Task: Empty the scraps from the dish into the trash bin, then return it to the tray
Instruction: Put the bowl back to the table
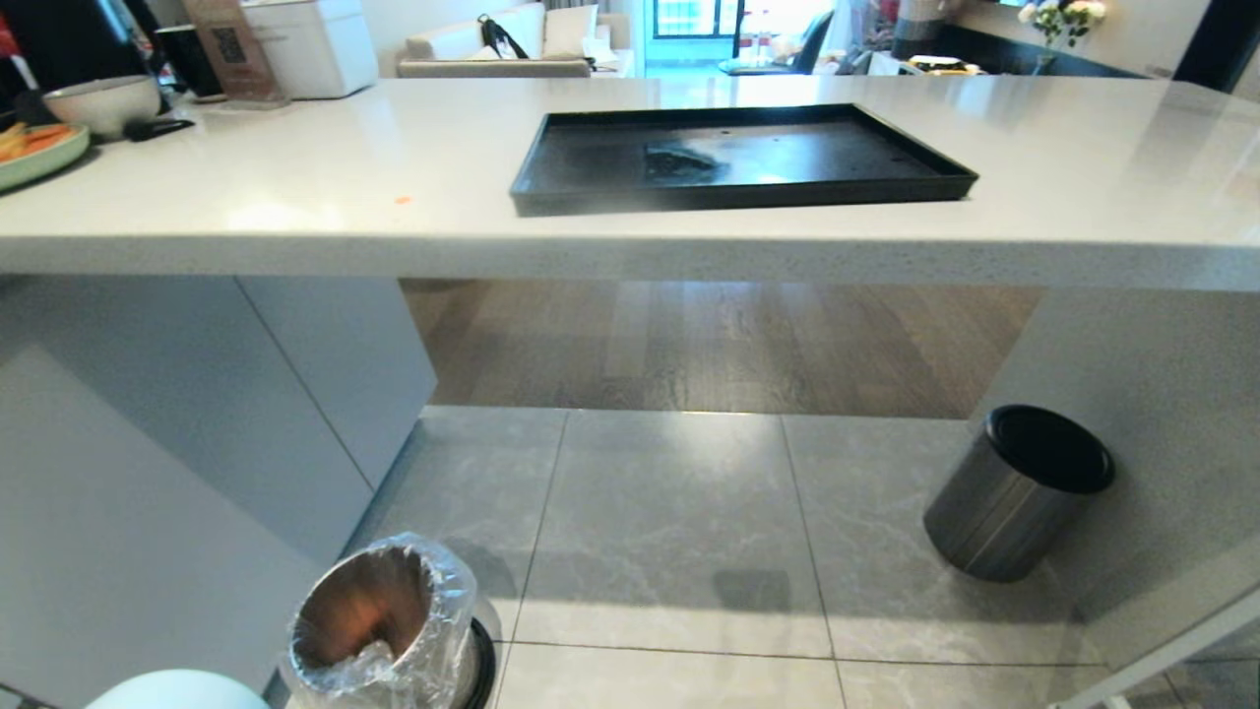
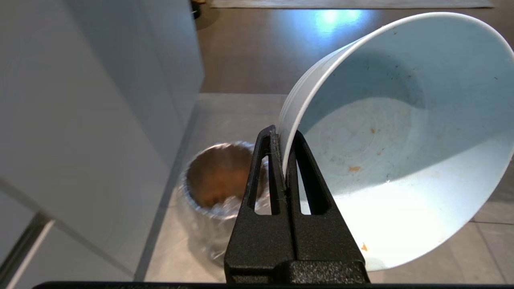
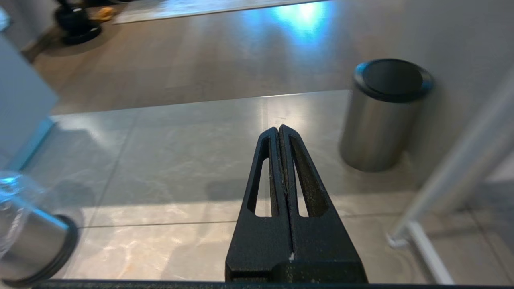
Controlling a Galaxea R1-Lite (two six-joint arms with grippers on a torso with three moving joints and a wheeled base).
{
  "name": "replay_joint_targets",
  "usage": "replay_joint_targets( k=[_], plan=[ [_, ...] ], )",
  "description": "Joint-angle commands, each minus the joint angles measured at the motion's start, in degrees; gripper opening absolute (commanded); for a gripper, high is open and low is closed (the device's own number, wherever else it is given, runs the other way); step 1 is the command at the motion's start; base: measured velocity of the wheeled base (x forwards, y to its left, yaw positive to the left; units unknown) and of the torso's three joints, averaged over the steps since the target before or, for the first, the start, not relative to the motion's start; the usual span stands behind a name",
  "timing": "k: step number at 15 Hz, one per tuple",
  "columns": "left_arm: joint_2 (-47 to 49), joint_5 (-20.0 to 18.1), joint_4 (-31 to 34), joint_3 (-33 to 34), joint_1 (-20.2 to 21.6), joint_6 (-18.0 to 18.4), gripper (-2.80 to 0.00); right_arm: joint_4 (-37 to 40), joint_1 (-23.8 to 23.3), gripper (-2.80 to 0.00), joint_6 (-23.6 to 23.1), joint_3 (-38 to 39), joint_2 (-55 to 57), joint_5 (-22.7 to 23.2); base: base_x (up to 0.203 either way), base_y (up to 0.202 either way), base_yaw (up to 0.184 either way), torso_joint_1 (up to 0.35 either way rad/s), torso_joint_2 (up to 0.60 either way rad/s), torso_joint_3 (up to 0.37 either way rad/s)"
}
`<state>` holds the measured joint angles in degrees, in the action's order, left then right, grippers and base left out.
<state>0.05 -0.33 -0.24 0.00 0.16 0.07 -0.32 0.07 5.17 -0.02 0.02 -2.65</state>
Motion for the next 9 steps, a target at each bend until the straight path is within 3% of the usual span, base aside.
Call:
replay_joint_targets(
  k=[1,9],
  plan=[
    [0.04,-0.02,-0.02,0.0,0.02,0.01,-2.8,-0.03,0.01,-2.8,0.02,0.02,-0.02,0.01,0.004,0.008,-0.127,0.005,0.0,0.001],
    [0.04,-0.02,-0.02,0.0,0.02,0.01,-2.8,-0.03,0.01,-2.8,0.02,0.02,-0.02,-0.03,0.0,0.0,-0.01,0.0,0.0,0.0]
  ],
)
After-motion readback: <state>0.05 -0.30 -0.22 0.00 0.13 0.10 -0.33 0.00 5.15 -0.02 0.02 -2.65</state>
